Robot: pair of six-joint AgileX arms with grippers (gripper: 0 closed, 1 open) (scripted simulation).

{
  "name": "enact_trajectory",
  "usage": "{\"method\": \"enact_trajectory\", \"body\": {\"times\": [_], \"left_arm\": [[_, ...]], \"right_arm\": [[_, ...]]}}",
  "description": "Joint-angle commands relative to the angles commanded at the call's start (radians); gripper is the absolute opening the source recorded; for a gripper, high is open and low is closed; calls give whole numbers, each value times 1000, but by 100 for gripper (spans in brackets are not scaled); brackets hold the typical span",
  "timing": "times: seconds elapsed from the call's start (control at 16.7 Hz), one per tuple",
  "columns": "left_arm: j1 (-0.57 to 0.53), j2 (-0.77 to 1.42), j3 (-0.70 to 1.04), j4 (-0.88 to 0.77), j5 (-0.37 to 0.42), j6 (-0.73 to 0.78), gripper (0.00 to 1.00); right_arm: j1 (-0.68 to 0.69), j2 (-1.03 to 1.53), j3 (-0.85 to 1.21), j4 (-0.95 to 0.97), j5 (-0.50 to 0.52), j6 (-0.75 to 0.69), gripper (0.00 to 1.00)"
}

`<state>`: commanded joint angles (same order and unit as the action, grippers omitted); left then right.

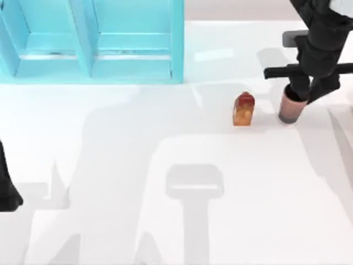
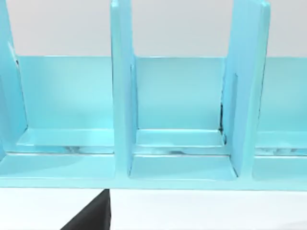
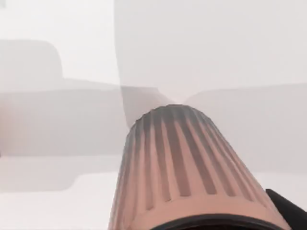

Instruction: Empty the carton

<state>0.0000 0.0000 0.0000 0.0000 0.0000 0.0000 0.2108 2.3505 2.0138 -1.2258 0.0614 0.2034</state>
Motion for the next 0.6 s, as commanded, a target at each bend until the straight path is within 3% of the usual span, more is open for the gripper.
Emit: {"method": "enact_trajectory", "body": {"times": [0.24, 0.48, 0.6], "left_arm": [[0, 0, 0, 0, 0, 0, 100], [0, 0, 0, 0, 0, 0, 100], [0, 0, 0, 0, 0, 0, 100]], "right_arm": [[-88, -1, -33, 16, -5, -43, 0], [-91, -1, -33, 16, -5, -45, 0], [-91, -1, -33, 16, -5, -45, 15]]}}
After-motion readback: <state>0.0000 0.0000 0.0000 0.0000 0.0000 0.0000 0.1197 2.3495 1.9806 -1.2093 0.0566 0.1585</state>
